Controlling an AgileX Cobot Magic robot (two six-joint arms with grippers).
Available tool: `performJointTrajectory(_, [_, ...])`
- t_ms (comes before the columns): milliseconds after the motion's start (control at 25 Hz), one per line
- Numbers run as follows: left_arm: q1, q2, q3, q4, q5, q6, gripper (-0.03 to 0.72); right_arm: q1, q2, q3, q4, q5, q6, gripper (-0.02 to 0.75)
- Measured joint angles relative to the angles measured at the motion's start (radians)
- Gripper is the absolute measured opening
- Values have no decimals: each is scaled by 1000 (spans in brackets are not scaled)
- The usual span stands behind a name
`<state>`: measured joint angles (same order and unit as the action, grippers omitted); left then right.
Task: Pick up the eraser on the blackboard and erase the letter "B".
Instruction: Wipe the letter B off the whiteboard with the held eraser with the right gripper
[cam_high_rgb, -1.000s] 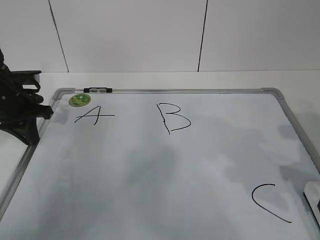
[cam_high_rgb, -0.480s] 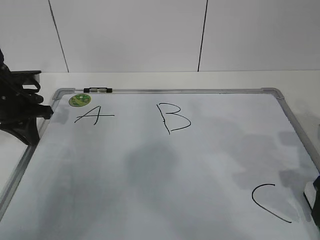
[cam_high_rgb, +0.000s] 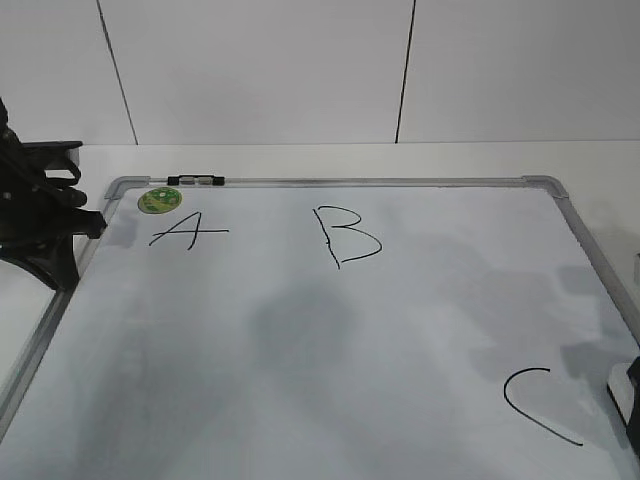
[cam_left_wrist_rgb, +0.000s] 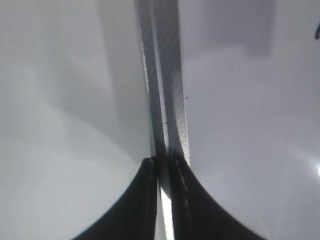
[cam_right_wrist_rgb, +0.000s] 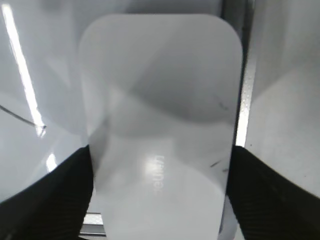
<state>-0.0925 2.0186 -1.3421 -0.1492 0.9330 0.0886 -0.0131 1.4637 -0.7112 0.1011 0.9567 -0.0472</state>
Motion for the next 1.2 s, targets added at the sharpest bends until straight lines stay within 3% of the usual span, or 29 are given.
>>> performJointTrajectory(400, [0,0,0,0,0,0,28,0,0,0,-4,8,-4,560])
performJointTrajectory(960, [0,0,0,0,0,0,28,0,2,-7,-4,14,-4,557])
performJointTrajectory(1200, [0,0,0,0,0,0,28,0,4,-82,-4,85,-4,556])
